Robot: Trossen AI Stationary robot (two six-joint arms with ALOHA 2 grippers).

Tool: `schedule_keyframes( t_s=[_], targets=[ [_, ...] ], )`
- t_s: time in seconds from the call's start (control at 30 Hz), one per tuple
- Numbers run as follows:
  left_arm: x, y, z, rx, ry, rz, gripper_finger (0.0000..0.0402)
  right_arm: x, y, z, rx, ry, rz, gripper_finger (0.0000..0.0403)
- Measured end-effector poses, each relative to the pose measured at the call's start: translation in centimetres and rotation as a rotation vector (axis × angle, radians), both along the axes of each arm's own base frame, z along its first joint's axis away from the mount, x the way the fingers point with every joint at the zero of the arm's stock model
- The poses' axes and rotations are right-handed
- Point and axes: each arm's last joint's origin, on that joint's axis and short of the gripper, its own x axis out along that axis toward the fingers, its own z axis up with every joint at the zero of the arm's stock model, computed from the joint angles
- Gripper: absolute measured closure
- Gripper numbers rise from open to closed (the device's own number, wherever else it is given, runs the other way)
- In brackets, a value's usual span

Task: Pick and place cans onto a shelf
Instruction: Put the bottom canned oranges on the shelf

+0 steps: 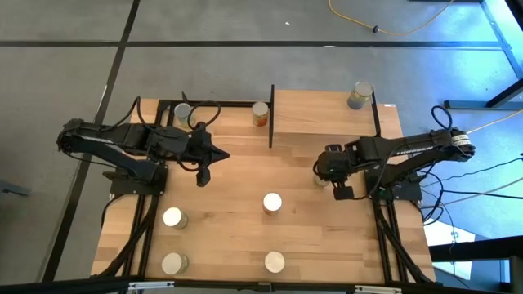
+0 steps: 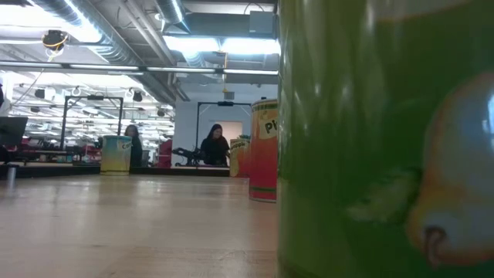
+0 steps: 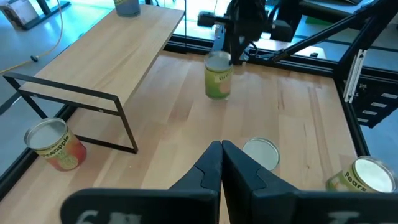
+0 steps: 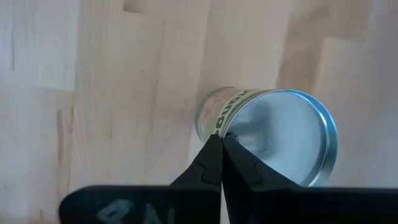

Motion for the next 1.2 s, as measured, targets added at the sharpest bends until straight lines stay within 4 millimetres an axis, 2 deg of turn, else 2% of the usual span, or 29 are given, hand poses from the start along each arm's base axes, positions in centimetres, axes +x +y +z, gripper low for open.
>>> schedule_keyframes(
  t_s=[0.3,0.5,0.63,0.8,1.0,1.2],
  targets=[
    [0.0,0.0,0.0,0.000,0.000,0.000,0.0401,-0.4,-0.3,5.8,-0.029,-0.078,-0.175,0.0403],
    [0.0,0.0,0.0,0.000,0.001,0.000,0.0401,-1.2,-0.9,9.3,-0.100,-0.153,-0.375,0.0403],
    [0.0,0.0,0.0,0.000,0.000,0.000,0.0401,-1.9,-2.0,10.8,-0.123,-0.180,-0.528,0.0403],
    [0.0,0.0,0.0,0.000,0.000,0.000,0.0401,-2.4,-3.9,11.9,-0.149,-0.207,-0.672,0.0403],
    [0.0,0.0,0.0,-0.001,0.000,0.000,0.0401,-2.8,-7.0,11.8,-0.185,-0.195,-0.800,0.0403],
    [0.0,0.0,0.0,-0.001,0.000,0.001,0.0401,-2.4,-10.2,11.4,-0.229,-0.172,-0.822,0.0403]
  ],
)
